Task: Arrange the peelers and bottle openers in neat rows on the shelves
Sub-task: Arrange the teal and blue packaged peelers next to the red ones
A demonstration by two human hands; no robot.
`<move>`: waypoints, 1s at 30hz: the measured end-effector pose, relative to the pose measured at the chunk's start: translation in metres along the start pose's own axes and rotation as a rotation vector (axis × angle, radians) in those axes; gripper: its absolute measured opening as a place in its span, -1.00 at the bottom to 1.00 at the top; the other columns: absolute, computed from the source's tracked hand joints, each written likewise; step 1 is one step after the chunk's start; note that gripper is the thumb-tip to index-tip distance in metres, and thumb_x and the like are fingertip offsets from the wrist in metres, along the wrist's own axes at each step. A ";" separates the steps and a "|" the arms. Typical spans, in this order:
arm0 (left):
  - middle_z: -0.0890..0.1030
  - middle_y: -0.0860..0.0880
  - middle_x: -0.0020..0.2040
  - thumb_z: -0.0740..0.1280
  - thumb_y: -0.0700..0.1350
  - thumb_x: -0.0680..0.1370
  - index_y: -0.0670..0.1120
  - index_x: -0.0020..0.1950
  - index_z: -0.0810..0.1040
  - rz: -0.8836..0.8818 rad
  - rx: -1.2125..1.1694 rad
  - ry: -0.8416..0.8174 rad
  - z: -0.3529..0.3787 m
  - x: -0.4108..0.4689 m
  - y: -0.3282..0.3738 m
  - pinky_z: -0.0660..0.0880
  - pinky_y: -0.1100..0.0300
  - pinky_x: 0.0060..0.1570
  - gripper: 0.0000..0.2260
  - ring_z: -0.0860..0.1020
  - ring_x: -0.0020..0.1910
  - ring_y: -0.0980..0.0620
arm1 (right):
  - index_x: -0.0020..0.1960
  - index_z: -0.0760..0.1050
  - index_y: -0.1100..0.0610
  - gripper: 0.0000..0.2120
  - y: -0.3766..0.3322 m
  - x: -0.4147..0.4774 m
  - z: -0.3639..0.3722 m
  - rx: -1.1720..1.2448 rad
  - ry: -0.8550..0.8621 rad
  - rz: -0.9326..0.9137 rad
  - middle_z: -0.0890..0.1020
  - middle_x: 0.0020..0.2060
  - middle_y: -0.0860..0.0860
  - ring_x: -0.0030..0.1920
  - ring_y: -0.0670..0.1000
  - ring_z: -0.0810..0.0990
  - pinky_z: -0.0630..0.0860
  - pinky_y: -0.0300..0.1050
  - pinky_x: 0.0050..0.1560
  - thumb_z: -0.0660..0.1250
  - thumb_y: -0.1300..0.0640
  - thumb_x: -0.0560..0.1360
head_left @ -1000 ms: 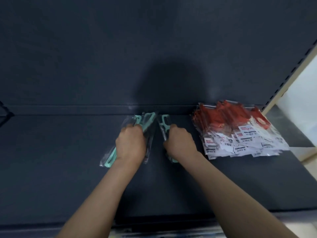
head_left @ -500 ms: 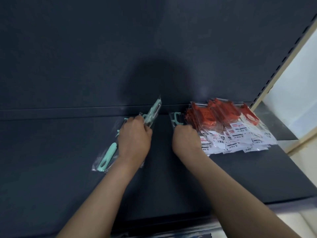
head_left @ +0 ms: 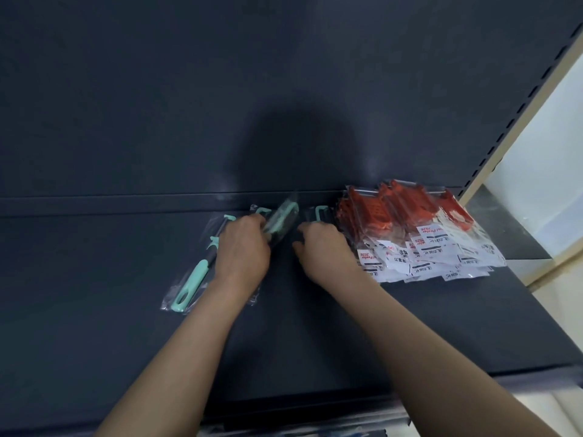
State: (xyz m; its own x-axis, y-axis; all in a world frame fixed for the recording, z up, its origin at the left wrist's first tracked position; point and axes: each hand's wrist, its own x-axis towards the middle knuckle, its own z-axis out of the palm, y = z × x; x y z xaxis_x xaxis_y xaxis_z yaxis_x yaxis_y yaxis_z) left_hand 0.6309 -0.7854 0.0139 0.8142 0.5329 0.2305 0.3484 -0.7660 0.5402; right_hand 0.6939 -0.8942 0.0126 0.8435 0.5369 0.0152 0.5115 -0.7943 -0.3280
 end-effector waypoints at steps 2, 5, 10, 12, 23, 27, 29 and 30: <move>0.64 -0.21 -0.11 0.28 -0.26 0.50 -0.24 -0.04 0.61 0.007 -0.046 -0.024 -0.001 -0.003 0.000 0.43 -0.02 -0.07 -0.87 0.54 -0.05 -0.22 | 0.02 0.50 0.21 -0.80 -0.004 0.001 0.005 0.141 -0.045 0.003 0.58 -0.01 0.19 0.02 0.21 0.55 0.46 -0.04 -0.04 0.25 0.07 0.53; 0.64 -0.18 -0.11 0.24 -0.20 0.55 -0.20 -0.06 0.62 -0.022 -0.105 0.002 -0.003 -0.004 -0.005 0.44 0.02 -0.09 -0.83 0.54 -0.06 -0.19 | -0.06 0.48 0.22 -0.76 -0.006 0.003 0.012 0.249 -0.065 0.017 0.59 -0.07 0.19 -0.03 0.20 0.56 0.45 -0.05 -0.09 0.26 0.02 0.54; 0.64 -0.07 0.04 0.31 -0.12 0.51 -0.07 0.07 0.62 -0.099 -0.015 -0.101 -0.007 -0.008 -0.021 0.42 0.13 -0.01 -0.83 0.55 0.07 -0.11 | -0.09 0.49 0.23 -0.66 -0.014 0.004 0.019 0.303 -0.088 0.047 0.60 -0.17 0.12 -0.15 0.14 0.58 0.46 -0.08 -0.20 0.31 -0.08 0.50; 0.65 -0.06 0.02 0.35 -0.12 0.49 -0.07 0.05 0.62 -0.095 -0.036 -0.149 -0.009 -0.009 -0.024 0.47 0.11 0.00 -0.83 0.57 0.06 -0.09 | -0.06 0.51 0.23 -0.67 -0.018 0.004 0.022 0.375 -0.114 0.057 0.60 -0.19 0.11 -0.19 0.10 0.58 0.47 -0.10 -0.24 0.31 -0.06 0.51; 0.65 -0.16 -0.09 0.37 -0.21 0.42 -0.22 -0.05 0.62 0.008 -0.085 -0.231 -0.017 -0.010 -0.026 0.51 -0.02 -0.05 -0.84 0.57 -0.05 -0.11 | -0.07 0.58 0.31 -0.88 -0.030 0.004 0.028 0.870 -0.070 0.264 0.66 -0.13 0.24 -0.10 0.21 0.65 0.58 0.20 -0.03 0.37 0.29 0.42; 0.65 -0.13 -0.13 0.35 -0.26 0.39 -0.20 -0.06 0.63 0.006 -0.137 -0.204 -0.019 -0.011 -0.023 0.52 -0.02 -0.08 -0.84 0.58 -0.09 -0.09 | -0.03 0.53 0.14 -0.83 -0.033 0.004 0.030 0.927 -0.027 0.300 0.65 -0.12 0.10 -0.10 0.09 0.64 0.61 0.03 -0.04 0.40 0.29 0.39; 0.64 -0.09 -0.17 0.33 -0.26 0.38 -0.16 -0.05 0.64 -0.019 -0.176 -0.183 -0.019 -0.012 -0.023 0.52 -0.01 -0.11 -0.82 0.57 -0.13 -0.07 | 0.03 0.47 0.08 -0.74 -0.034 0.004 0.032 0.974 -0.009 0.311 0.62 -0.06 0.08 -0.07 0.08 0.62 0.60 -0.03 -0.07 0.40 0.29 0.40; 0.63 -0.08 -0.19 0.34 -0.26 0.37 -0.15 -0.05 0.64 -0.033 -0.194 -0.175 -0.019 -0.013 -0.023 0.52 0.00 -0.13 -0.81 0.57 -0.15 -0.06 | 0.06 0.46 0.08 -0.72 -0.035 0.004 0.033 0.990 -0.002 0.317 0.62 -0.03 0.08 -0.05 0.09 0.61 0.59 -0.02 -0.05 0.40 0.29 0.40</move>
State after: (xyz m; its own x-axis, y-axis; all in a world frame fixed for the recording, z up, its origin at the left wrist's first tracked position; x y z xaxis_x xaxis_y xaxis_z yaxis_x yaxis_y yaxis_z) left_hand 0.6033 -0.7673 0.0140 0.8774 0.4737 0.0759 0.2946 -0.6569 0.6941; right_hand 0.6738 -0.8549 -0.0067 0.9151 0.3453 -0.2085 -0.0981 -0.3109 -0.9454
